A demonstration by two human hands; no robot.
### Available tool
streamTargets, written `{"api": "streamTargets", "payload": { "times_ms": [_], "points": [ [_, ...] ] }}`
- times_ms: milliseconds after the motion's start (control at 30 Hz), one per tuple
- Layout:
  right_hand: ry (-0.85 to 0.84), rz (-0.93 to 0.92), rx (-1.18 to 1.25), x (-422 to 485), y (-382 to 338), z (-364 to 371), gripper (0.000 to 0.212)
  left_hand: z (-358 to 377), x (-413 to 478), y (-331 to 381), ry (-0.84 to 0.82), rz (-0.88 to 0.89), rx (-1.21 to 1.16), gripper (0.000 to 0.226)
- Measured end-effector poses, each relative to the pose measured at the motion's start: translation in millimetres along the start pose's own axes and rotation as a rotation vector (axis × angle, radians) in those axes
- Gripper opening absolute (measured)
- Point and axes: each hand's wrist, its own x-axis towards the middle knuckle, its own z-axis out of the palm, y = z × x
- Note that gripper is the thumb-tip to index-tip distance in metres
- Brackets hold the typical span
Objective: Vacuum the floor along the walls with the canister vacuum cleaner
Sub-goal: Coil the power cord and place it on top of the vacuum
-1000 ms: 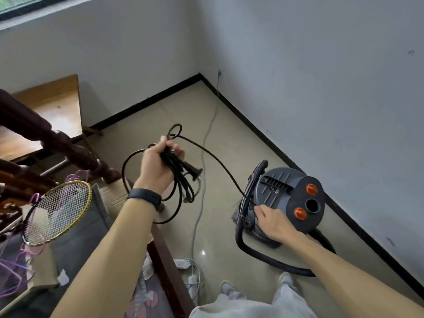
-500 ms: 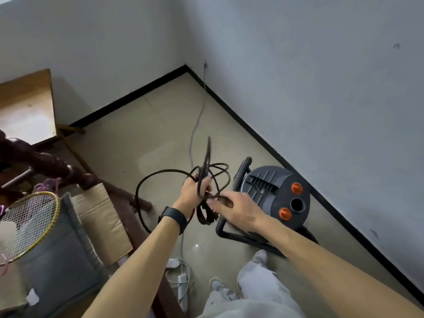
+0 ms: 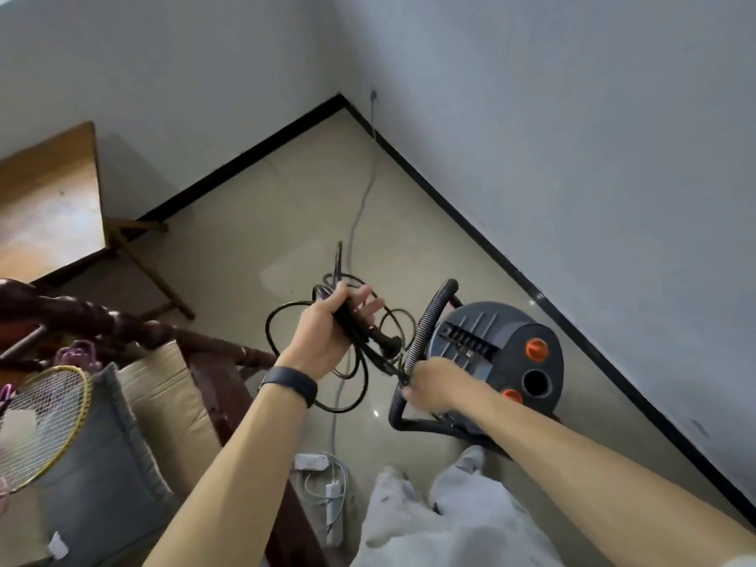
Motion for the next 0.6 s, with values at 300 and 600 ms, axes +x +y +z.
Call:
{"api": "streamTargets", "payload": {
  "times_ms": [300, 600],
  "points": [
    [0.190, -0.264, 0.446, 0.6, -24.8, -60.7, 0.016, 6.0, 51.0, -23.5, -0.130, -0.163, 0.947, 0.016],
    [0.426, -0.043, 1.036, 24.2, 57.0, -71.9, 0.034, -0.8, 95.4, 15.7, -0.464, -0.635, 0.825, 0.052]
  ]
}}
